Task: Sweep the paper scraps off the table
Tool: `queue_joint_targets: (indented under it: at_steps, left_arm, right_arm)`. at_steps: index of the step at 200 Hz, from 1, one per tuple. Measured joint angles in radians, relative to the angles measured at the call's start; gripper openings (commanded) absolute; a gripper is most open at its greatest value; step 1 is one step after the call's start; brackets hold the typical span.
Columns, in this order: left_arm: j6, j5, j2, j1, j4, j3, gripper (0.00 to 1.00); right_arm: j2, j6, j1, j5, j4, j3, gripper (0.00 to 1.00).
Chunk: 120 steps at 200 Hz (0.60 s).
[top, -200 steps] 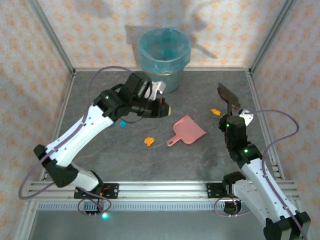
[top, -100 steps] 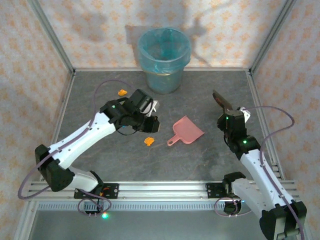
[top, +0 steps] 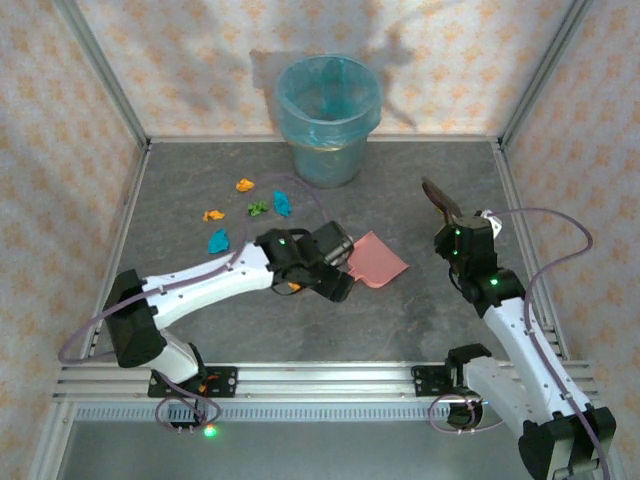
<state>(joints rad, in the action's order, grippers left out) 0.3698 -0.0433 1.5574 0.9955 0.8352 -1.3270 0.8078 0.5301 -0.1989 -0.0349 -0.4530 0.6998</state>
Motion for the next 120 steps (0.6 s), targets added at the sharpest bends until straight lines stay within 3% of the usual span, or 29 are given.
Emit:
queue_joint_targets:
  at_steps: [43, 120]
  left_arm:
    - [-0.09, 0.157, 0.056, 0.085, -0.175, 0.136, 0.87]
    - [-0.179, 0.177, 0.055, 0.083, -0.565, 0.406, 0.86]
  right_arm:
    - [0.0, -0.006, 0.002, 0.006, -0.013, 0.015, 0.0]
    - [0.011, -0.007, 0.006, 0.014, -0.019, 0.016, 0.0]
